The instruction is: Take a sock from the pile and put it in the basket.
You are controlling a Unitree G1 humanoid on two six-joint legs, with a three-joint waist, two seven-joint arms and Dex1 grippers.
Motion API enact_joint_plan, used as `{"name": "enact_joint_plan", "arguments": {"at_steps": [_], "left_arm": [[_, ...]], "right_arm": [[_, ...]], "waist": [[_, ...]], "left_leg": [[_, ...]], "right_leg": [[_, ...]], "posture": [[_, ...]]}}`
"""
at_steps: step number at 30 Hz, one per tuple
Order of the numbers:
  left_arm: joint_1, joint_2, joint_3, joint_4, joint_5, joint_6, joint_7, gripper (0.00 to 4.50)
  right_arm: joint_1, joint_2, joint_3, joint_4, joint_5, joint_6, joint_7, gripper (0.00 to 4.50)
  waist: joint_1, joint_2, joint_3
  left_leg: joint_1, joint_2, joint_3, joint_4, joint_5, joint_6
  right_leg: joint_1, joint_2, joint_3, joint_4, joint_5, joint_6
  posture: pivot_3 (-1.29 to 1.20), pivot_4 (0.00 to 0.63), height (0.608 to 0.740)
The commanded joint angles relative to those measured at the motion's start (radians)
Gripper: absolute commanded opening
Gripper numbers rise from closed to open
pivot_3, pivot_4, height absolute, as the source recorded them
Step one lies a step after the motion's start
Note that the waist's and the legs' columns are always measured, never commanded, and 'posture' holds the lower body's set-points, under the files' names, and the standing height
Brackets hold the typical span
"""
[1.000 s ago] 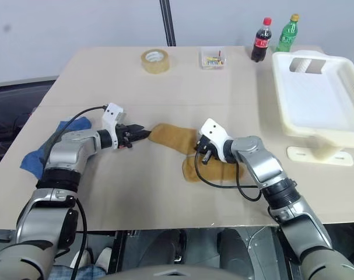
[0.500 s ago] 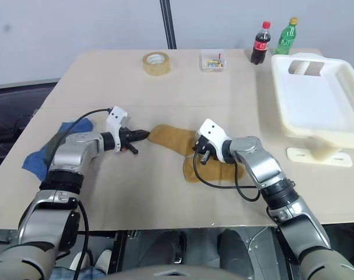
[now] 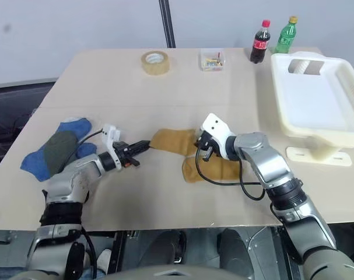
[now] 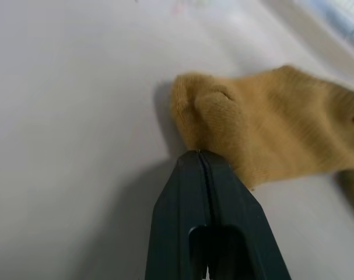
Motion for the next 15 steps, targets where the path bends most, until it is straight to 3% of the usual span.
{"name": "enact_joint_plan", "arguments": {"at_steps": [1, 8, 15], "left_arm": [[0.067, -0.020, 0.048, -0.166, -0.092, 0.046, 0.047, 0.05], [0.161, -0.058, 0.080, -0.351, -0.218, 0.095, 0.134, 0.05], [0.269, -0.085, 0.021, -0.568, -0.372, 0.204, 0.215, 0.05]], "right_arm": [[-0.021, -0.035, -0.059, -0.117, 0.048, 0.057, 0.004, 0.00], [-0.006, -0.127, -0.147, -0.260, 0.165, 0.192, 0.023, 0.00], [0.048, -0.259, -0.282, -0.408, 0.318, 0.394, 0.038, 0.00]], "waist": [[0.000, 0.000, 0.000], [0.007, 0.000, 0.000], [0.020, 0.000, 0.001]], "left_leg": [[0.000, 0.000, 0.000, 0.000, 0.000, 0.000], [0.000, 0.000, 0.000, -0.002, 0.000, 0.000], [-0.001, 0.000, 0.001, -0.006, 0.000, 0.000]], "right_leg": [[0.000, 0.000, 0.000, 0.000, 0.000, 0.000], [0.000, -0.002, 0.001, -0.002, 0.000, 0.000], [0.000, -0.003, 0.001, -0.008, 0.000, 0.000]], "posture": [[0.00, 0.150, 0.738], [0.00, 0.150, 0.738], [0.00, 0.150, 0.738]]}}
